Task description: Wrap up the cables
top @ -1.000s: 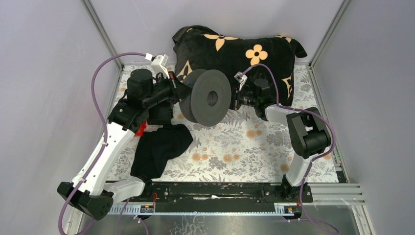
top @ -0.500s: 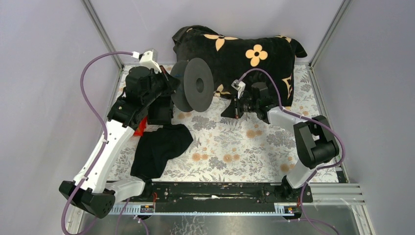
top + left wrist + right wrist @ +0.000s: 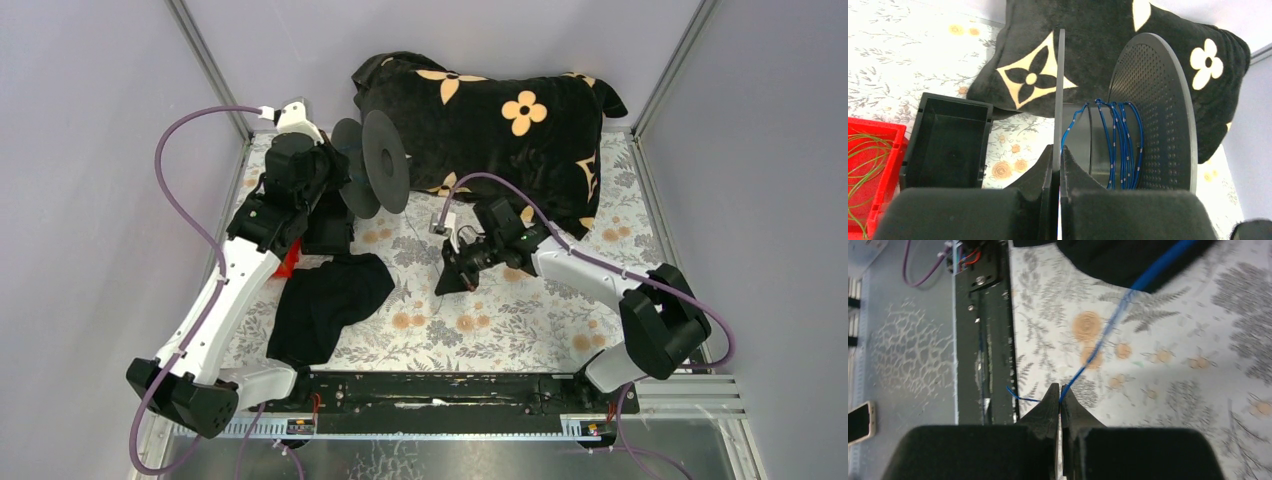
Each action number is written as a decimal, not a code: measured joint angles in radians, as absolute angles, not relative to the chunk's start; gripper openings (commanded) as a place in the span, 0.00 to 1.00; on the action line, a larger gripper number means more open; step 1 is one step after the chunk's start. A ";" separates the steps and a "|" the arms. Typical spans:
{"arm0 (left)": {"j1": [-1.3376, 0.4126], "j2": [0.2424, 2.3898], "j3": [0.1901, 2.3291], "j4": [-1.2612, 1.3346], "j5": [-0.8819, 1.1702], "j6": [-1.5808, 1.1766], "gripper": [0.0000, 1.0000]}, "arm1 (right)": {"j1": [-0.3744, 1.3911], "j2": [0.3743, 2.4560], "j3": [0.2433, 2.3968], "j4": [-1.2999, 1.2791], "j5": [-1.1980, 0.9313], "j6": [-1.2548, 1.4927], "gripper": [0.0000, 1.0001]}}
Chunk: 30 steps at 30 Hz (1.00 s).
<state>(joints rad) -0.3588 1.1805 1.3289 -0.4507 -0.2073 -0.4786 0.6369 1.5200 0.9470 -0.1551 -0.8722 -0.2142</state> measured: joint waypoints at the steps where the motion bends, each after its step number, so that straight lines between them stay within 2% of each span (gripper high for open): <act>1: -0.359 1.184 1.329 -0.451 -0.220 -0.474 0.00 | 0.661 1.512 0.959 -0.189 -0.874 -0.241 0.00; 10: -0.391 1.199 1.305 -0.445 -0.316 -0.422 0.00 | 0.764 1.509 1.168 -0.407 -0.900 -0.360 0.00; 19: -0.488 1.199 1.243 -0.403 -0.433 -0.303 0.00 | 0.785 1.509 1.328 -0.491 -0.897 -0.365 0.00; 30: -0.580 1.199 1.174 -0.368 -0.449 -0.138 0.00 | 0.785 1.506 1.488 -0.518 -0.660 -0.350 0.00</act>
